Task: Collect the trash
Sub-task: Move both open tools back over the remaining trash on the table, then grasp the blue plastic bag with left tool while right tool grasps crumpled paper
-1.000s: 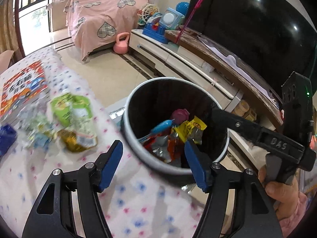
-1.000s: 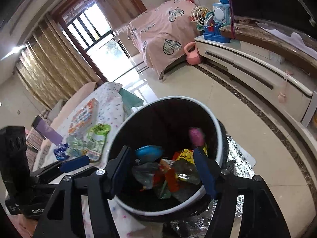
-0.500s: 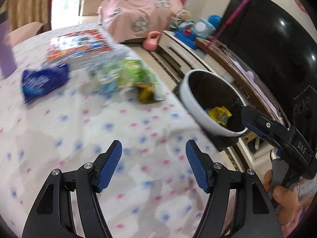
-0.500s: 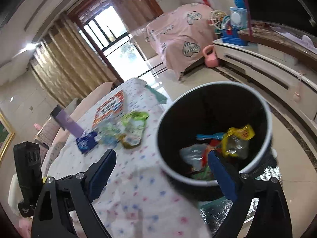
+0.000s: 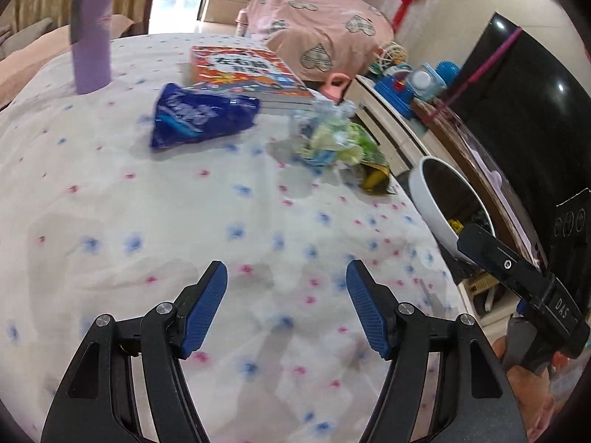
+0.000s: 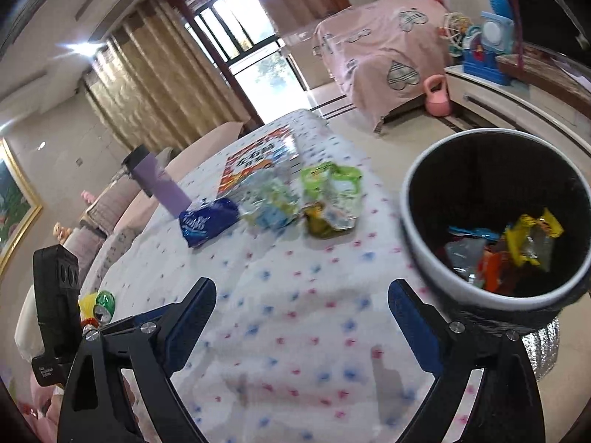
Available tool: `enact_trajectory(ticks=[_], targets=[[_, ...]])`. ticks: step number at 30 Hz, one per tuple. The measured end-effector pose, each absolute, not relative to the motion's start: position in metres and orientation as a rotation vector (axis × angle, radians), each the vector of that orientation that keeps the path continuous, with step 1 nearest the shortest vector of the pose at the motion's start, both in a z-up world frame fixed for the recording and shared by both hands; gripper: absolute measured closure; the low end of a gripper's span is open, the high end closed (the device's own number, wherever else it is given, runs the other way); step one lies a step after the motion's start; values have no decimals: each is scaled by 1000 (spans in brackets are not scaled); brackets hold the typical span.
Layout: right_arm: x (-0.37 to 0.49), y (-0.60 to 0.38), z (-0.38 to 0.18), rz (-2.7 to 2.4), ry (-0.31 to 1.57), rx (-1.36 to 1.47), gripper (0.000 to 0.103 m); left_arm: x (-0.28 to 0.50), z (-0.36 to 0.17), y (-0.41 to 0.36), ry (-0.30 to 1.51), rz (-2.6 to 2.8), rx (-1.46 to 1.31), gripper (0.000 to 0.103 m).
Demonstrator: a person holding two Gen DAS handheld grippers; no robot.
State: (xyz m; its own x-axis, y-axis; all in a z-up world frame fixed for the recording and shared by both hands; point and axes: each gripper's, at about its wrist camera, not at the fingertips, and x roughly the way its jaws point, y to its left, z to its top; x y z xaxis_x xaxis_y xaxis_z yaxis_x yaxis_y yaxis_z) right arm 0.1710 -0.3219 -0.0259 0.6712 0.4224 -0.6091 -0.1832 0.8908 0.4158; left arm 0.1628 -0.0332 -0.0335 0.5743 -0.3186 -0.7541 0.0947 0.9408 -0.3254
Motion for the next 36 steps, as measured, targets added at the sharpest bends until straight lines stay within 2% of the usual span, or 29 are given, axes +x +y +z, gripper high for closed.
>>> enact_trajectory(ticks=[19,36], targets=[[207,-262,-23,402,768,252,8,187,-33,12,901,-178,-289,35],[280,-242,-24,401,784,189,8,273,-22,40,839,-135,-251,35]])
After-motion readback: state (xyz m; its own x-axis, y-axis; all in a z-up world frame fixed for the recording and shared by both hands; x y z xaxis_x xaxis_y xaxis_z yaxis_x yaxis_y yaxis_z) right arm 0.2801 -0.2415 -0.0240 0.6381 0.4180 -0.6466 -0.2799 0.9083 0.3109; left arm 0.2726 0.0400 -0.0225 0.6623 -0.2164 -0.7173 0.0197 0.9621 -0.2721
